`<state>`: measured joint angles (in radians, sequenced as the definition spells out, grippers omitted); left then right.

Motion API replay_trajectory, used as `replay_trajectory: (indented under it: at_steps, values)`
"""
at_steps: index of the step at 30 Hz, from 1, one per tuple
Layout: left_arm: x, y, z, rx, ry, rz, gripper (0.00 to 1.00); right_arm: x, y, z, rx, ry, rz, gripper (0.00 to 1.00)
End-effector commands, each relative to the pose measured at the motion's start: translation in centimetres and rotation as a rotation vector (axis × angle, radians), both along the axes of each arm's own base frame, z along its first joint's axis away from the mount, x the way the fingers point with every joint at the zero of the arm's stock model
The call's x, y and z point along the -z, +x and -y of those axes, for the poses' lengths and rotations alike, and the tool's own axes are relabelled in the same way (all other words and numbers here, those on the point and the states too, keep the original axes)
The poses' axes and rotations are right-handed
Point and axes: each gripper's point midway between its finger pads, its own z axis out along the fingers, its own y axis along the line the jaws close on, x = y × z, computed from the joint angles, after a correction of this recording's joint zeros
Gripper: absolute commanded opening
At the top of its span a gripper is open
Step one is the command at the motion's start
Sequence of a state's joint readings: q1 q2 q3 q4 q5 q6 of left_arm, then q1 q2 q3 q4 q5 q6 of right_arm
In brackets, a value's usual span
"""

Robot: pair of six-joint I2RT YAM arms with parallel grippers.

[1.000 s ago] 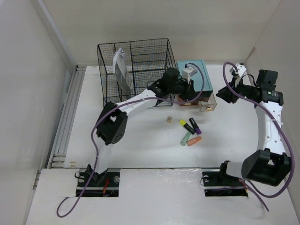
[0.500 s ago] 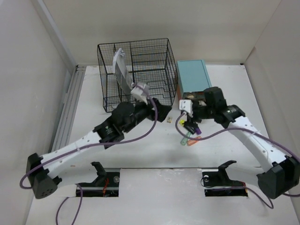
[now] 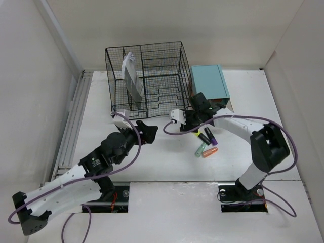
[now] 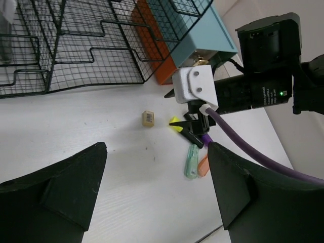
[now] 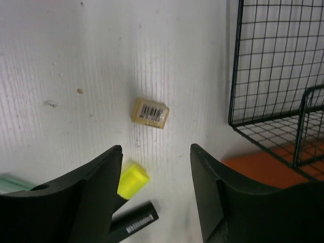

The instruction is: Organize the desk

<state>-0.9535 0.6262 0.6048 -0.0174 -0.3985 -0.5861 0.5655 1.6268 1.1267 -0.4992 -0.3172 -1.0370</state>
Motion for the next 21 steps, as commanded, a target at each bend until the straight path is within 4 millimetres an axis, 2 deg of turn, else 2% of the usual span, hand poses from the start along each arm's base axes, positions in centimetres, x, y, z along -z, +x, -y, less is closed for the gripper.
replay_trajectory:
  at_steps: [1, 3, 7, 8, 13, 21]
  values:
    - [0.4, 0.2, -1.2, -0.060, -0.020, -0.006, 0.78, -1.8, 1.5, -2.0, 0.010, 0.019, 0.032, 0.61]
    - [0.5, 0.2, -1.5, -0.072, -0.029, -0.007, 0.78, -0.1, 0.8, -1.8, -0.013, -0.012, -0.030, 0.59]
    - [0.3, -0.1, -1.7, -0.074, -0.052, -0.003, 0.78, 1.0, 0.0, -2.4, -0.078, -0.052, -0.046, 0.56]
    - [0.2, -0.1, -1.8, -0.073, -0.062, 0.003, 0.78, 0.8, 0.3, -2.2, -0.094, -0.068, -0.027, 0.56]
    - [-0.1, -0.5, -1.8, -0.056, -0.088, 0.007, 0.79, 3.0, 0.3, -1.4, -0.146, -0.167, -0.072, 0.51]
    - [0.5, -1.0, -1.9, -0.039, -0.101, 0.003, 0.79, 4.7, 0.4, -1.8, -0.192, -0.244, -0.077, 0.50]
